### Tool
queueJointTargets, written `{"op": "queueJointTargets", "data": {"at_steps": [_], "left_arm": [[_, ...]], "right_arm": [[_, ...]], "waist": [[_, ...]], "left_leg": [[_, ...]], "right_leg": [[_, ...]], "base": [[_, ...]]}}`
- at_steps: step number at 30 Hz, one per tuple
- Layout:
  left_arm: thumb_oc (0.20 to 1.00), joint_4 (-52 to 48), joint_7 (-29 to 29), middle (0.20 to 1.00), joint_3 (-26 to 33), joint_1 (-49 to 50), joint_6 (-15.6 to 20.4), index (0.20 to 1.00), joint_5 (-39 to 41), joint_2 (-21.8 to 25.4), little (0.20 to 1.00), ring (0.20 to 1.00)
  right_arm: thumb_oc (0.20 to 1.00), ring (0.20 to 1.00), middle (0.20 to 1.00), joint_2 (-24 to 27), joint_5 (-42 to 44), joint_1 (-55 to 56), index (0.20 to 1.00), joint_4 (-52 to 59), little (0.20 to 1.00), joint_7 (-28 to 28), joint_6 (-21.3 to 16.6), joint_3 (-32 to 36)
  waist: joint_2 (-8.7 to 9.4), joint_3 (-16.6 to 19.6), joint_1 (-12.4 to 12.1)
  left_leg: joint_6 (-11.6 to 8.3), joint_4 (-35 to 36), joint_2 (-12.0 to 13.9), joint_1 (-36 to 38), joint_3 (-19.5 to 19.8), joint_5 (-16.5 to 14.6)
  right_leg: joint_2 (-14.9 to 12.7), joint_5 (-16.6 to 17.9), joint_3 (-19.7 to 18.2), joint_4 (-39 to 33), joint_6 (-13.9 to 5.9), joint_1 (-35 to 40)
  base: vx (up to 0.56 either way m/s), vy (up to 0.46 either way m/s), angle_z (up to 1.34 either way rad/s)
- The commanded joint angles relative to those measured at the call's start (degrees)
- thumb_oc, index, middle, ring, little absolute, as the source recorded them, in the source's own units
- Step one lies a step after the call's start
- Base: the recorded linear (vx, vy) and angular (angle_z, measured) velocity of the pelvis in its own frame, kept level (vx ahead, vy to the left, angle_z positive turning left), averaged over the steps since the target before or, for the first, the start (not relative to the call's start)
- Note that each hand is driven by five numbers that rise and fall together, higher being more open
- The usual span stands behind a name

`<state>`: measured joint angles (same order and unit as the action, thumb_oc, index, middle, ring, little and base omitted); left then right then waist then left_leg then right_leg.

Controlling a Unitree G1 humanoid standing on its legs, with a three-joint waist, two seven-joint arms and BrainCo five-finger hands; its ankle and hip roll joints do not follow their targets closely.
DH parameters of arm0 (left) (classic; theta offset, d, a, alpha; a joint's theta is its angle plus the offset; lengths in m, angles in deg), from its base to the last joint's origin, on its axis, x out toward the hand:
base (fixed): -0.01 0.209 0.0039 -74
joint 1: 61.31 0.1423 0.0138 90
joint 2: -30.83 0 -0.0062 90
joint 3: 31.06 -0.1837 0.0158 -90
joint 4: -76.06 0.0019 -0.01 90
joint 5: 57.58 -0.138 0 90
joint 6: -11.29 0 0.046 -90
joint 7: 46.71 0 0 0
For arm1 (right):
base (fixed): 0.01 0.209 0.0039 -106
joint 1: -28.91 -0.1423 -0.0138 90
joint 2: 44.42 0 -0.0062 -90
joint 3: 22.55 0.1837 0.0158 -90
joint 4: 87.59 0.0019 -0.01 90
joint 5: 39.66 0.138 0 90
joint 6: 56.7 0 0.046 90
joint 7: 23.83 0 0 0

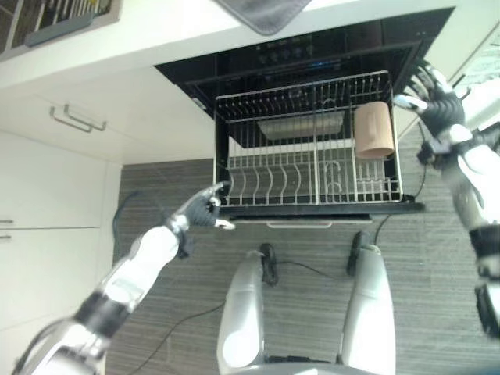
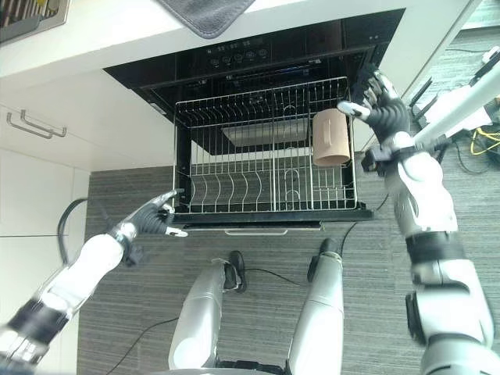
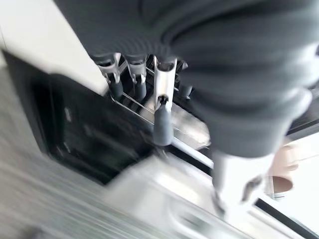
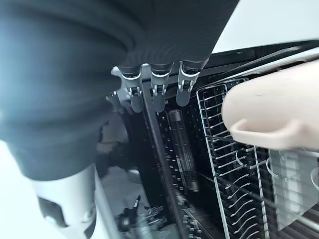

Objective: Place the dishes in the dishwasher.

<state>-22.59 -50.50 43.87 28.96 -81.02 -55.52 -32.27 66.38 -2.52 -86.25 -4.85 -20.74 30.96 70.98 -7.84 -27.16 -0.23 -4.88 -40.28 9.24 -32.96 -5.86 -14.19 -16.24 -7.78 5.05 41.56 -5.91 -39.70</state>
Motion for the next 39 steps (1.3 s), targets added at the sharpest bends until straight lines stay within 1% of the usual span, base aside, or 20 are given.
{"op": "queueJointTargets", "data": {"at_steps": [1,3,7,8,9,12,13,14,20,22,27,28,29,31,32,34,36,37,38,39], "left_arm": [[1.000,-1.93,4.14,1.000,6.24,2.07,9.64,1.000,7.46,-0.82,1.000,1.000],[1.000,-1.88,5.04,1.000,8.42,1.46,11.61,1.000,7.48,-2.03,1.000,1.000],[1.000,-1.85,6.64,1.000,11.80,0.32,15.54,1.000,7.61,-5.20,1.000,1.000],[1.000,-1.59,7.08,1.000,12.43,0.34,17.25,1.000,7.53,-5.77,1.000,1.000],[1.000,-2.23,7.61,1.000,13.23,0.20,18.32,1.000,7.87,-6.78,1.000,1.000],[1.000,-2.81,8.45,1.000,14.72,0.31,21.41,1.000,9.82,-8.13,1.000,1.000],[1.000,-3.44,9.05,1.000,15.38,0.06,22.77,1.000,10.65,-9.04,1.000,1.000],[1.000,-4.23,9.43,1.000,16.54,0.10,25.40,1.000,11.53,-10.16,1.000,1.000],[1.000,-7.39,9.74,1.000,18.73,0.16,29.50,1.000,13.33,-13.45,1.000,1.000],[1.000,-8.07,8.91,1.000,19.44,0.66,30.12,1.000,14.13,-14.34,1.000,1.000],[1.000,-9.92,4.84,1.000,21.61,2.53,31.33,1.000,16.36,-15.71,1.000,1.000],[1.000,-10.01,3.35,1.000,22.61,3.20,31.45,1.000,16.54,-15.76,1.000,1.000],[1.000,-10.14,3.00,1.000,22.80,3.57,31.53,1.000,16.53,-15.75,1.000,1.000],[1.000,-10.45,1.83,1.000,24.16,4.55,31.33,1.000,17.28,-15.76,1.000,1.000],[1.000,-10.45,1.52,1.000,24.71,5.06,31.44,1.000,17.65,-15.83,1.000,1.000],[1.000,-10.46,0.37,1.000,26.18,6.50,31.48,1.000,19.07,-15.68,1.000,1.000],[1.000,-10.32,-0.69,1.000,26.53,6.49,31.00,1.000,20.54,-15.26,1.000,1.000],[1.000,-9.77,-1.68,1.000,26.41,6.16,30.59,1.000,21.69,-15.38,1.000,1.000],[1.000,-9.49,-1.98,1.000,26.09,5.85,30.18,1.000,22.30,-15.58,1.000,1.000],[1.000,-8.98,-1.69,1.000,25.21,5.31,29.70,1.000,22.02,-16.15,1.000,1.000]], "right_arm": [[1.000,1.000,1.000,-2.15,-5.11,2.39,1.000,7.63,1.000,-5.28,-8.18,3.13],[1.000,1.000,1.000,-4.43,-6.65,5.47,1.000,10.23,1.000,-5.54,-9.42,3.59],[1.000,1.000,1.000,-8.15,-8.02,9.01,1.000,14.01,1.000,-4.77,-9.19,4.23],[1.000,1.000,1.000,-8.46,-8.21,9.75,1.000,14.48,1.000,-4.70,-9.45,4.41],[1.000,1.000,1.000,-8.95,-7.36,10.67,1.000,15.87,1.000,-4.39,-9.03,4.96],[1.000,1.000,1.000,-9.79,-7.43,12.72,1.000,17.21,1.000,-4.53,-9.87,6.05],[1.000,1.000,1.000,-10.44,-7.22,13.44,1.000,18.07,1.000,-4.58,-10.28,6.58],[1.000,1.000,1.000,-11.21,-7.15,14.86,1.000,19.51,1.000,-4.13,-11.05,7.35],[1.000,1.000,1.000,-12.55,-4.68,17.97,1.000,23.74,1.000,-2.80,-11.14,8.93],[1.000,1.000,1.000,-12.94,-4.39,19.02,1.000,24.55,1.000,-2.13,-11.12,9.34],[1.000,1.000,1.000,-13.70,-6.30,22.05,1.000,25.57,1.000,-2.15,-10.47,10.36],[1.000,1.000,1.000,-14.47,-5.90,23.62,1.000,25.90,1.000,-1.90,-10.76,11.00],[1.000,1.000,1.000,-14.82,-5.96,24.18,1.000,26.16,1.000,-1.93,-10.81,11.06],[1.000,1.000,1.000,-16.72,-5.76,26.15,1.000,27.19,1.000,-0.85,-11.70,11.71],[1.000,1.000,1.000,-17.39,-5.61,26.76,1.000,27.69,1.000,0.11,-11.92,11.77],[1.000,1.000,1.000,-17.87,-5.96,28.27,1.000,29.01,1.000,1.20,-11.68,11.27],[1.000,1.000,1.000,-16.98,-5.82,28.95,1.000,29.78,1.000,0.19,-11.32,11.43],[1.000,1.000,1.000,-16.37,-5.01,29.62,1.000,29.94,1.000,-0.02,-11.39,12.00],[1.000,1.000,1.000,-15.90,-4.36,29.79,1.000,30.02,1.000,-0.06,-11.37,12.52],[1.000,1.000,1.000,-15.21,-3.32,30.30,1.000,29.81,1.000,0.71,-11.46,13.65]], "waist": [[1.97,-2.63,-0.91],[3.04,-2.63,-0.57],[4.97,-2.63,0.23],[5.39,-2.47,0.31],[5.89,-2.10,0.42],[6.68,-1.21,0.55],[7.06,-0.61,0.59],[7.60,0.37,0.62],[8.93,3.93,0.71],[9.29,5.29,0.76],[10.43,9.64,0.77],[10.59,11.19,0.95],[10.71,11.55,0.93],[10.57,13.06,1.31],[10.32,13.34,1.38],[9.31,14.51,1.05],[8.84,15.72,1.22],[8.88,16.43,1.72],[8.94,16.88,2.10],[9.39,17.83,3.17]], "left_leg": [[2.76,10.09,0.83,-0.59,-1.75,9.15],[2.72,11.17,0.85,0.51,-1.91,9.52],[2.60,13.60,1.08,3.50,-2.61,10.20],[2.53,14.15,1.18,4.23,-2.91,10.35],[2.44,14.84,1.31,5.17,-3.27,10.44],[2.18,16.46,1.49,7.25,-3.70,10.69],[2.08,17.31,1.59,8.31,-3.97,10.82],[1.84,18.80,1.65,10.09,-4.27,11.04],[1.20,23.24,1.22,15.64,-5.11,11.60],[1.16,23.95,0.78,17.42,-5.46,11.34],[2.48,25.34,-2.06,23.64,-7.07,8.66],[2.84,27.19,-3.40,25.55,-7.48,8.27],[3.04,28.13,-3.87,26.32,-7.69,8.40],[3.60,32.45,-5.70,29.65,-8.78,8.51],[3.96,34.21,-6.10,31.15,-9.22,8.61],[4.62,37.43,-6.25,33.51,-9.82,9.20],[5.28,39.89,-6.75,34.21,-9.09,10.23],[5.67,41.59,-7.50,34.97,-8.11,10.97],[5.71,42.50,-7.95,35.30,-7.63,11.69],[5.89,44.66,-9.73,36.89,-6.31,12.57]], "right_leg": [[2.12,-1.56,3.39,-4.67,2.19,4.70],[2.46,-1.17,3.81,-5.96,2.05,6.06],[3.22,-0.67,4.37,-8.57,1.86,9.18],[3.37,-0.54,4.52,-9.21,1.85,9.93],[3.59,-0.48,4.69,-9.96,1.86,10.89],[4.05,-0.26,5.07,-11.85,1.85,13.12],[4.20,-0.08,5.34,-12.98,1.82,14.33],[4.49,0.25,5.78,-14.89,1.74,16.32],[5.20,1.53,6.78,-21.53,1.40,22.94],[5.14,2.16,6.94,-23.86,1.12,25.27],[2.61,6.83,7.37,-31.15,-1.50,31.99],[1.10,10.08,7.01,-33.77,-2.69,33.13],[0.68,11.15,6.91,-34.83,-3.07,33.68],[-1.33,16.66,7.11,-36.73,-4.76,34.17],[-1.40,17.55,7.49,-35.99,-5.10,34.00],[1.02,14.03,9.27,-32.52,-4.36,34.33],[5.61,9.49,8.97,-28.89,-3.19,34.86],[9.69,7.18,7.58,-26.61,-2.64,35.40],[12.32,6.84,6.50,-25.68,-2.04,35.35],[16.69,7.59,3.96,-26.15,-1.24,35.12]], "base": [[-0.14,-0.168,0.07],[-0.08,-0.116,0.01],[-0.04,-0.062,-0.05],[-0.03,-0.048,0.00],[-0.02,-0.043,0.00],[0.00,-0.036,-0.05],[0.01,-0.045,0.01],[0.01,-0.037,0.04],[0.03,0.027,0.01],[0.05,0.142,-0.02],[0.09,0.262,0.08],[0.16,0.260,0.02],[0.17,0.274,0.06],[0.12,0.272,-0.01],[0.08,0.333,-0.19],[0.00,0.296,-0.46],[-0.05,0.169,-0.65],[-0.04,0.098,-0.37],[-0.08,0.053,0.12],[-0.07,-0.023,0.34]]}}
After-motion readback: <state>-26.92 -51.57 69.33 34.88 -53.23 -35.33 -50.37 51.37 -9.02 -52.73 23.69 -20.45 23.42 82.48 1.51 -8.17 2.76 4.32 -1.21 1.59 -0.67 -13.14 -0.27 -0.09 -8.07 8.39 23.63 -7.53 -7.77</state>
